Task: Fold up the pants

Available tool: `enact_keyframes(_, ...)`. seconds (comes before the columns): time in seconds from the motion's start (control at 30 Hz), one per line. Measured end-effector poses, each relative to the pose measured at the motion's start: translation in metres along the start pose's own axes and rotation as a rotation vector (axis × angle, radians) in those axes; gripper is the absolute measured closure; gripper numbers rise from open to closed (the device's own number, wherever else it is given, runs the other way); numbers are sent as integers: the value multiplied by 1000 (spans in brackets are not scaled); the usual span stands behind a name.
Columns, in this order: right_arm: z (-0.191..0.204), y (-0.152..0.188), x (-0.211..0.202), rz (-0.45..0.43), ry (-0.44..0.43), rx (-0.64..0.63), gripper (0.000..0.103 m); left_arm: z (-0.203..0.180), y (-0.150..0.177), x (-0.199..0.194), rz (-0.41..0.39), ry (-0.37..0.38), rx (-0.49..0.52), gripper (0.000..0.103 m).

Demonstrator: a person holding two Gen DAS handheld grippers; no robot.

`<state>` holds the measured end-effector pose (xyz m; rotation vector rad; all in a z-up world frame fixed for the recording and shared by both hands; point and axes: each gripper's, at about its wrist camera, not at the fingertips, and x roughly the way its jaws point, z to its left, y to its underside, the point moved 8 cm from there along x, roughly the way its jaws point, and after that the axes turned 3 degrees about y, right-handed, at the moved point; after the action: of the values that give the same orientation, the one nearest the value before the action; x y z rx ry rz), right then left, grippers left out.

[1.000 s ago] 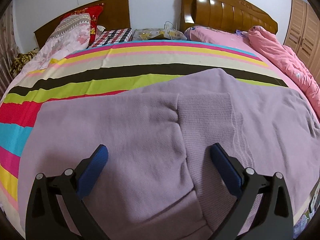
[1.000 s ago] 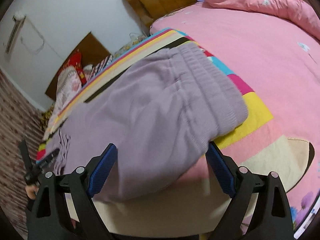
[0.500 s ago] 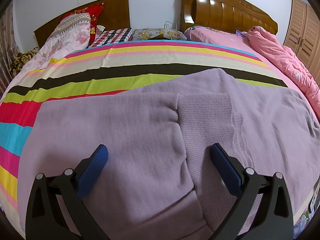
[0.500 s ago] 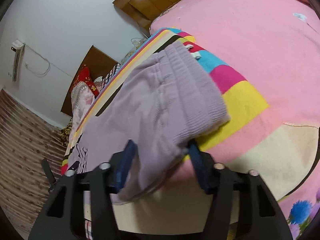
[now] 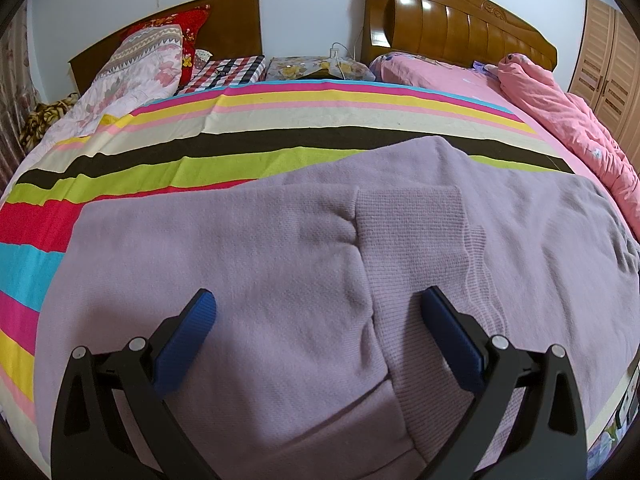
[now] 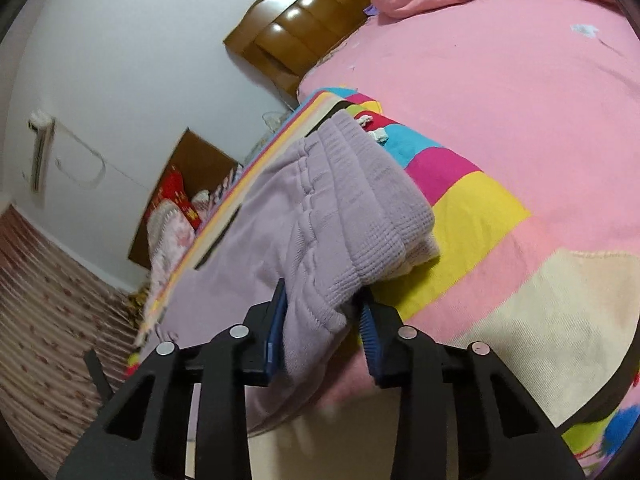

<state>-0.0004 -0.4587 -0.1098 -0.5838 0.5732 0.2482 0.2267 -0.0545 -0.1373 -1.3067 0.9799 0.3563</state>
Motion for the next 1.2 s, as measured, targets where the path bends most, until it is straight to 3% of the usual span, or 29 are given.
enact_keyframes(0.13,-1,0,-6,-26,-7,29,71,-5,-1,-11,8,-24,2,2)
enact_keyframes(0.2,4,-2,-5,-31,-6,21,71,-14,-7,-25,-32,-4,13,2)
enact_keyframes(0.3,4,-2,-4,-31,-7,28,71,-27,-13,-37,-66,-72,99,2)
enact_keyframes(0.47,1,0,-4,-25,-4,42,71,-37,4,-13,-5,-97,174,1)
enact_keyframes(0.63,-2,1,-2,-19,14,32,70,-28,10,-7,-9,-24,110,1)
enact_keyframes(1.2,5,11,-4,-46,49,18,70,-27,11,-5,0,-10,99,1)
